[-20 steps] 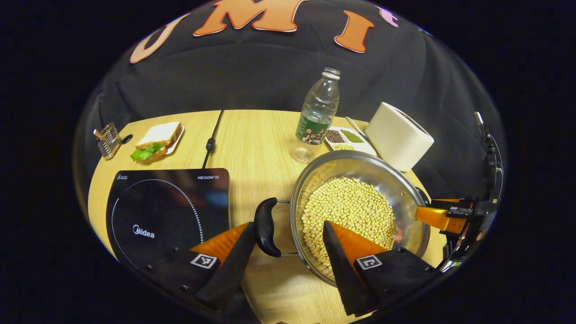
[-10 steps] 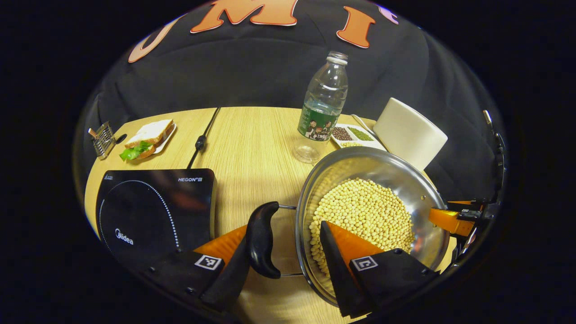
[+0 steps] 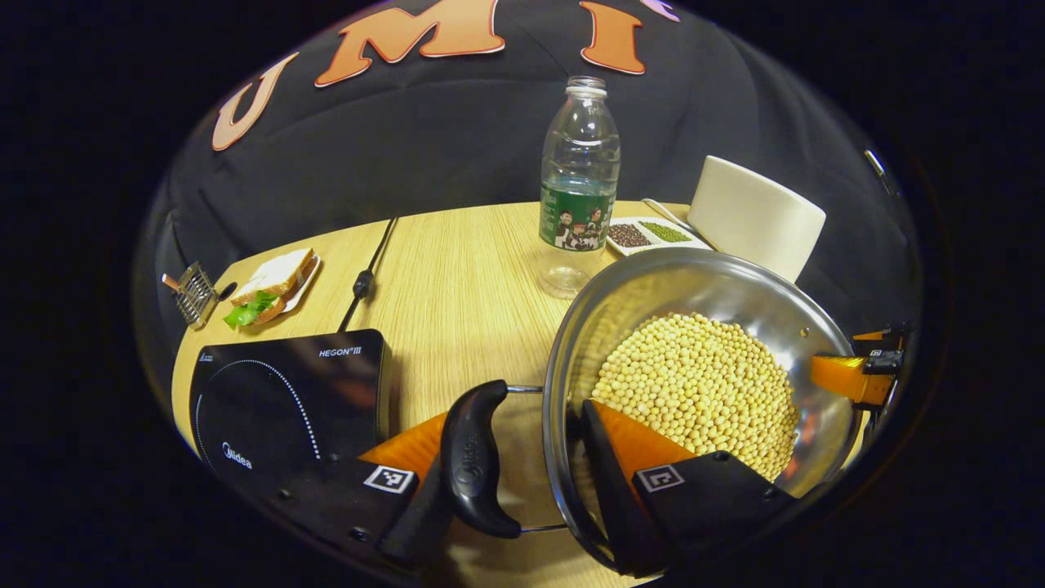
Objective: First push the handle of the pot to place it horizontally, then grasp the pot with both hands and set it on the induction cooktop.
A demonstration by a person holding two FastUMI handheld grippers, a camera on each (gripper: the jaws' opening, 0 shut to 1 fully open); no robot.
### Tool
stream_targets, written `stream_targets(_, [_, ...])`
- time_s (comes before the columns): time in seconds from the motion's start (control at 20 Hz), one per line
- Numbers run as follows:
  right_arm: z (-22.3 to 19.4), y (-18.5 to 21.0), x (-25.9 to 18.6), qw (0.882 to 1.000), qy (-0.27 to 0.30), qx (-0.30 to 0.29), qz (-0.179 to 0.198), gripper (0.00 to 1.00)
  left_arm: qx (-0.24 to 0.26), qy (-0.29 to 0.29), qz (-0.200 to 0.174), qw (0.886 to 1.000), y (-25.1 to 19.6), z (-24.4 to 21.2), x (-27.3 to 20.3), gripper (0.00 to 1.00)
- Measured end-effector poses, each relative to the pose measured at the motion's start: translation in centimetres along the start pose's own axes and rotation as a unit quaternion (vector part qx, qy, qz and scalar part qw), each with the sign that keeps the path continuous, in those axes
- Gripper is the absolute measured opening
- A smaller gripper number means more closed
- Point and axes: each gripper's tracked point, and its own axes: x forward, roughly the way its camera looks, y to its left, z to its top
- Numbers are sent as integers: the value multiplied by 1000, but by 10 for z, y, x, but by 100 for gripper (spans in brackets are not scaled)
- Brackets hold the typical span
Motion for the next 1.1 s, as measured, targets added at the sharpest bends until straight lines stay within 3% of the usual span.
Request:
stream_targets(0.4, [-4,7,-13,1000,-7,-12,-14,65,-1,-3,14,1000,2,3,2,80])
stream_targets(1.1, [31,59,-86,997,-70,-23,23,64,6,-79,67,995,37,42,-43,81])
